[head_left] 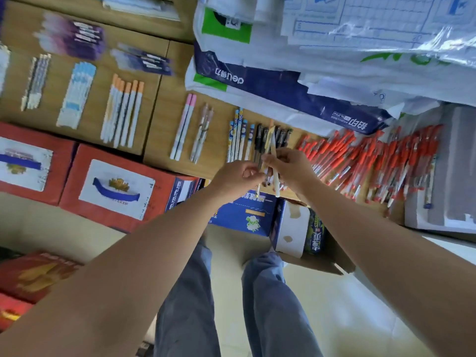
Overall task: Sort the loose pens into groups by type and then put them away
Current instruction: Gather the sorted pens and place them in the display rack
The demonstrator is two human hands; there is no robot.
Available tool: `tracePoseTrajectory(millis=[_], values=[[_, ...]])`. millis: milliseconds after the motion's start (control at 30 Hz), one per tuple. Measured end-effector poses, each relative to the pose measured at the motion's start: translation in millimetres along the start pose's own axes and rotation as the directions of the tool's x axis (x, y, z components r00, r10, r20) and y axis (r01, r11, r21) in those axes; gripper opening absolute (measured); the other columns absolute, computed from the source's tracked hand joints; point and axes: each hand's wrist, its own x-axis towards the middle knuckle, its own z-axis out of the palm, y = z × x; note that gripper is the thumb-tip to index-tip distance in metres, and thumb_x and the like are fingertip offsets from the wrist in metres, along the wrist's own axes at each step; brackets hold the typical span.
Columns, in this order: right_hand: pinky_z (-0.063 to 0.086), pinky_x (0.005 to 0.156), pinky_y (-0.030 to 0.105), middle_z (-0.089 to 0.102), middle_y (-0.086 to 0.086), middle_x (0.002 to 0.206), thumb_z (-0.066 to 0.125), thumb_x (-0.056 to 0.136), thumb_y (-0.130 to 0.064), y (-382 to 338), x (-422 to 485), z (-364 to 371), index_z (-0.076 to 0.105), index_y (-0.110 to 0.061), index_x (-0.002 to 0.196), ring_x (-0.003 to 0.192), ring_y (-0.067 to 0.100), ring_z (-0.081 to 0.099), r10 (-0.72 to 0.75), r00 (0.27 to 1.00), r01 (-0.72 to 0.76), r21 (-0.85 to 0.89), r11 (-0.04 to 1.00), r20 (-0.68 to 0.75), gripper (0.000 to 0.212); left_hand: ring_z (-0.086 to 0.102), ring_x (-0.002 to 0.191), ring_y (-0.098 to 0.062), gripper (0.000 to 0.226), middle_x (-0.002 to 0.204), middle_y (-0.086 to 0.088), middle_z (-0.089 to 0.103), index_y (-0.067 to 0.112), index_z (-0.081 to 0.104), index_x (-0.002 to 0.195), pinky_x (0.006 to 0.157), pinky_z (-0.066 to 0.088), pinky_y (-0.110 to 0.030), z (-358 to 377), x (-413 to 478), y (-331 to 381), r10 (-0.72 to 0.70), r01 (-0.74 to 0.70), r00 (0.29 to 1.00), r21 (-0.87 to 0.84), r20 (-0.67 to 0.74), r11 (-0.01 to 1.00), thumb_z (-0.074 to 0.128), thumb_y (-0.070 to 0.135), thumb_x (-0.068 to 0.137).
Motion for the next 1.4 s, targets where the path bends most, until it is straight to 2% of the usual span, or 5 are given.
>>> tracePoseTrajectory(millis=[267, 500, 900, 1200, 1400], values=[[0.041, 0.051, 0.024, 0.06, -0.002, 0.056, 0.071, 0.084, -0.036, -26.1, 29.6, 77.2, 0.065, -0.018, 0.063, 0.043, 0.009, 0.045, 0.064, 0.983, -0.087, -0.126, 0.988, -0.174, 0.029, 0.035, 0.128, -0.03, 0.031, 0.132, -0.007, 0.043, 0.024, 0.061, 0.118, 0.099, 0.036, -0.042, -73.8, -8.1, -76.6, 0.137, 0.035, 0.955, 0.559, -0.262, 0.829, 0.058, 0.021, 0.088], [0.039, 0.05, 0.021, 0.058, -0.005, 0.052, 0.071, 0.082, -0.036, -39.2, 60.0, 124.0, 0.065, -0.018, 0.06, 0.048, 0.007, 0.051, 0.075, 0.944, -0.17, -0.279, 0.945, -0.322, 0.03, -0.008, 0.146, -0.035, 0.054, 0.161, -0.002, -0.003, 0.037, 0.041, 0.14, 0.116, 0.008, -0.06, -103.4, 15.6, -107.5, 0.213, -0.122, 0.976, 0.665, -0.056, 0.737, 0.058, 0.023, 0.09], [0.028, 0.043, 0.02, 0.06, 0.002, 0.065, 0.071, 0.079, -0.048, -37.8, 81.1, 149.4, 0.062, -0.011, 0.075, 0.058, 0.016, 0.054, 0.023, 0.9, -0.258, -0.487, 0.835, -0.436, 0.039, -0.016, 0.147, -0.03, 0.066, 0.161, -0.008, -0.009, 0.035, 0.016, 0.151, 0.117, 0.002, -0.057, -113.8, 28.5, -145.7, 0.347, -0.285, 0.936, 0.711, 0.062, 0.642, 0.05, 0.032, 0.095], [0.047, 0.056, 0.027, 0.068, 0.001, 0.064, 0.065, 0.088, -0.035, -31.9, 69.4, 131.2, 0.063, -0.008, 0.081, 0.055, 0.012, 0.057, -0.088, 0.933, -0.042, -0.35, 0.936, -0.348, 0.027, 0.036, 0.131, -0.035, 0.049, 0.135, -0.012, 0.046, 0.016, 0.053, 0.129, 0.107, 0.035, -0.051, -120.0, 26.4, -138.4, 0.472, -0.217, 0.85, 0.661, -0.234, 0.718, 0.058, 0.017, 0.081], [0.046, 0.057, 0.027, 0.068, 0.002, 0.067, 0.064, 0.089, -0.034, -26.5, 67.0, 122.7, 0.064, -0.011, 0.083, 0.055, 0.01, 0.055, -0.095, 0.959, -0.003, -0.342, 0.94, -0.267, 0.024, 0.043, 0.119, -0.033, 0.038, 0.13, -0.015, 0.044, 0.015, 0.058, 0.12, 0.096, 0.044, -0.045, -119.3, 34.9, -137.5, 0.338, -0.078, 0.876, 0.591, -0.344, 0.803, 0.06, 0.016, 0.082]])
